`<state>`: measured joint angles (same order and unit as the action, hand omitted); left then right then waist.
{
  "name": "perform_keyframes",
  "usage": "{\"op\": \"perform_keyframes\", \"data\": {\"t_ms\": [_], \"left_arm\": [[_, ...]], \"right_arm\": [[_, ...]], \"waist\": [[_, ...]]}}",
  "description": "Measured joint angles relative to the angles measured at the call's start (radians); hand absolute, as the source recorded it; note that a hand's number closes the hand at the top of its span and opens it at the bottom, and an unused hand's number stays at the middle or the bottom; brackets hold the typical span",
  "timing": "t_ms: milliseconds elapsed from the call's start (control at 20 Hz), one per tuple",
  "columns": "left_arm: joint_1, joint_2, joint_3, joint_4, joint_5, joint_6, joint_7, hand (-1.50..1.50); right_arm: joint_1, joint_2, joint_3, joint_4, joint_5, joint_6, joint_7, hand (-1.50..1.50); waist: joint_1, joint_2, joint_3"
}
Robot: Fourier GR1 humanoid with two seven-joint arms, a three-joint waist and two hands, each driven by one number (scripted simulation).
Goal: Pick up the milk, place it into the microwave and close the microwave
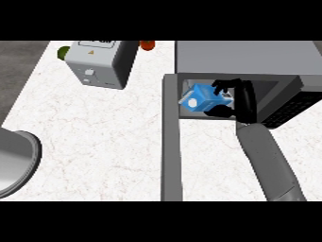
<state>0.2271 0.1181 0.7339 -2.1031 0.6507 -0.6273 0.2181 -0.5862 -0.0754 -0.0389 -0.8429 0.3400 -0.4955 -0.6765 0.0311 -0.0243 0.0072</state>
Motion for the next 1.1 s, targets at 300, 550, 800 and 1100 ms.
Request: {"op": "perform_keyframes", "data": {"t_ms": [300, 550, 800, 1100], "left_arm": [[-0.024, 0.009, -0.007, 0.015, -0.011, 0.000, -0.004, -1.50], [-0.044, 0.017, -0.022, 0.027, -0.021, -0.002, -0.001, -1.50], [-0.066, 0.026, -0.033, 0.045, -0.029, -0.006, -0.002, -1.50], [-0.076, 0.030, -0.039, 0.042, -0.055, -0.014, -0.010, -1.50]], "right_arm": [[-0.001, -0.019, -0.013, 0.027, 0.065, -0.143, -0.077, 1.50], [-0.052, -0.057, -0.033, 0.104, 0.116, -0.193, -0.058, 1.50], [-0.206, -0.127, -0.085, 0.307, 0.158, -0.224, 0.100, -1.50], [-0.285, -0.195, -0.108, 0.497, 0.236, -0.367, 0.282, -1.50]], "waist": [[0.025, 0.008, -0.002], [0.054, 0.035, -0.002], [0.086, 0.066, -0.003], [0.109, 0.083, -0.006]]}}
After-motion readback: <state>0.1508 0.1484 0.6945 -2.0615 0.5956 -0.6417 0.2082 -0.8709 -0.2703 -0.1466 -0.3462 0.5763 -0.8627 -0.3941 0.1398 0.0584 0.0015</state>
